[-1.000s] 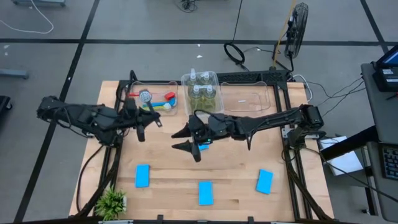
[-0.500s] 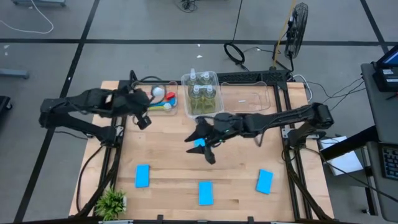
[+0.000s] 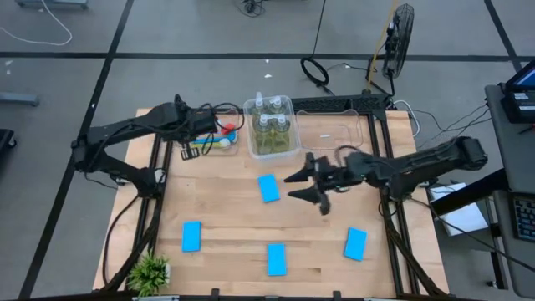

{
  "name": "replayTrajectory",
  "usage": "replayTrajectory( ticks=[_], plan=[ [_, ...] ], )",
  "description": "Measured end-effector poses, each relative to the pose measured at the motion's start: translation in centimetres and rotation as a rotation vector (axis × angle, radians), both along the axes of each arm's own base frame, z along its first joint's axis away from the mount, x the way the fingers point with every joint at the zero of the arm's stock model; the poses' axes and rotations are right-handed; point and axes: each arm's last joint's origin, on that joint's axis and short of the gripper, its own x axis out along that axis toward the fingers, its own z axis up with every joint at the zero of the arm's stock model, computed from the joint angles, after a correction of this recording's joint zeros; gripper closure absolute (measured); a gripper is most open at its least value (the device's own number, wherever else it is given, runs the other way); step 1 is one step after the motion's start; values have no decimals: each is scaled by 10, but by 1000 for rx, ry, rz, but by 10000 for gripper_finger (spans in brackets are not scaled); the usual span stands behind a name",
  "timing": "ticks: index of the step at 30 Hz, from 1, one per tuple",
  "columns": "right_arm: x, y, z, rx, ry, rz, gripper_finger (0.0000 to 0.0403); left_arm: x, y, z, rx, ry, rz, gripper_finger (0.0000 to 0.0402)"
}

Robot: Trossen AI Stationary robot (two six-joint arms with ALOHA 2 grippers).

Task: Pick & Place Kitchen Sink Supplies
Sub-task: Put the black dish brush into the left transparent bin

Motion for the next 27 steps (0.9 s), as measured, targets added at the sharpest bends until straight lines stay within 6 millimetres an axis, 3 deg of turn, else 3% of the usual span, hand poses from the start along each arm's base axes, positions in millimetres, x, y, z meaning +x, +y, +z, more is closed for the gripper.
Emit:
replayTrajectory(
  ticks=[4,9,17,27],
  plan=[
    [-24,0,-12,43,-113,15,205,-4,15,-3,9,96,-23,381],
    [-39,-2,-23,76,-148,23,204,-11,27,-3,-5,202,-94,381],
    [-40,-3,-26,80,-135,-2,205,-17,39,-11,-54,241,-143,381],
    [-40,-3,-27,77,-132,0,203,-11,46,-53,-77,188,-150,381]
  ],
)
